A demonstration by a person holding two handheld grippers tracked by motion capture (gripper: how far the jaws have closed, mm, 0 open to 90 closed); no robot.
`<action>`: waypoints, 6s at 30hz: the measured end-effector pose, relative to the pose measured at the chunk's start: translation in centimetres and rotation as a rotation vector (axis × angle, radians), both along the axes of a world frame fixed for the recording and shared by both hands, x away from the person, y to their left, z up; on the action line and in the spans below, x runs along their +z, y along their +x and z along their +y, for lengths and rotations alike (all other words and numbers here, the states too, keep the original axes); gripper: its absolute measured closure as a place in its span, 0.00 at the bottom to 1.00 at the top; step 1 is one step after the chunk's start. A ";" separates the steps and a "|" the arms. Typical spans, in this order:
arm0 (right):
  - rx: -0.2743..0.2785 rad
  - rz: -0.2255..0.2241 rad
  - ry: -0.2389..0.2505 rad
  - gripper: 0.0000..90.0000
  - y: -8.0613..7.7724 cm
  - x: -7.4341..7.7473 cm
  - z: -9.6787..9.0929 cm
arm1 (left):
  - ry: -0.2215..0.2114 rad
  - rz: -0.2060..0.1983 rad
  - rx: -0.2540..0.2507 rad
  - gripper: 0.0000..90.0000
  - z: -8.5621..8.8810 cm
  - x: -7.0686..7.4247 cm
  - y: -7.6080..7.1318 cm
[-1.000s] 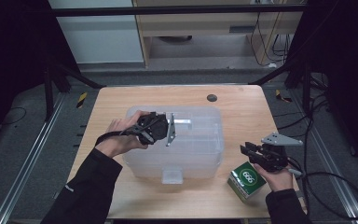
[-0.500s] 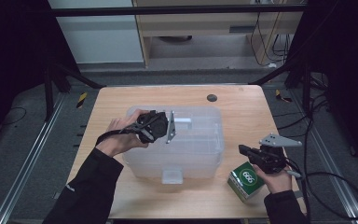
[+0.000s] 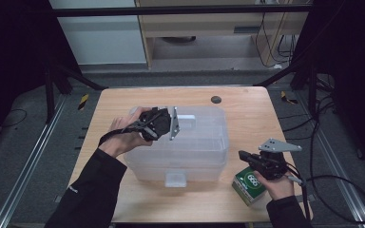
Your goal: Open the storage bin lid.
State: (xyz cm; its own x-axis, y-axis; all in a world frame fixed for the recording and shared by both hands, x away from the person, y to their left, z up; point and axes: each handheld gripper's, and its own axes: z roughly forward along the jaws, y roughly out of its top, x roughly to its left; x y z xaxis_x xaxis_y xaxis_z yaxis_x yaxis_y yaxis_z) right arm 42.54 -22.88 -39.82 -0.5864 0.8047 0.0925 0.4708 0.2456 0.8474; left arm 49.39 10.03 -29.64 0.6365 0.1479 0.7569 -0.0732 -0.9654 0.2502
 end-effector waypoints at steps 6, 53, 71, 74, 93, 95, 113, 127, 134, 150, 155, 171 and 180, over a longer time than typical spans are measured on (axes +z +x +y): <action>0.014 0.010 0.009 1.00 -0.1 -0.2 0.3 | -0.025 -0.008 0.010 0.78 -0.1 0.4 0.6; 0.050 -0.032 0.103 1.00 0.1 -0.1 3.2 | -0.405 0.065 0.092 0.48 5.3 3.5 0.2; 0.044 -0.034 0.092 1.00 0.1 -0.1 3.3 | -0.751 0.033 0.263 0.51 12.7 2.9 -2.6; 0.045 -0.031 0.092 1.00 0.1 -0.1 3.3 | -0.794 0.029 0.293 0.51 14.0 2.6 -3.0; 0.042 -0.032 0.093 1.00 0.1 -0.1 3.3 | -0.973 0.049 0.464 0.74 20.1 -2.4 -4.3; 0.043 -0.030 0.093 1.00 0.1 -0.1 3.3 | -0.977 0.063 0.491 0.78 20.6 -2.9 -4.4; 0.044 -0.030 0.091 1.00 0.1 -0.1 3.1 | -0.958 0.212 0.481 1.00 20.6 -7.2 -5.5; 0.047 -0.025 0.093 1.00 0.2 -0.1 3.1 | -0.890 0.328 0.389 1.00 17.9 -9.6 -5.7; 0.047 -0.024 0.093 1.00 0.2 -0.1 3.1 | -0.902 0.355 0.341 1.00 17.0 -9.8 -5.8; 0.038 -0.035 0.106 1.00 0.7 0.4 3.0 | -0.972 0.357 0.302 1.00 16.9 -9.0 -5.8; 0.034 -0.040 0.119 1.00 1.1 0.8 2.9 | -0.988 0.343 0.307 1.00 16.7 -8.5 -5.5; 0.015 -0.052 0.142 1.00 2.7 2.0 2.6 | -1.002 0.306 0.309 0.99 16.2 -7.3 -4.2; 0.013 -0.061 0.153 1.00 3.3 2.6 2.6 | -1.021 0.297 0.306 0.99 16.0 -6.6 -3.5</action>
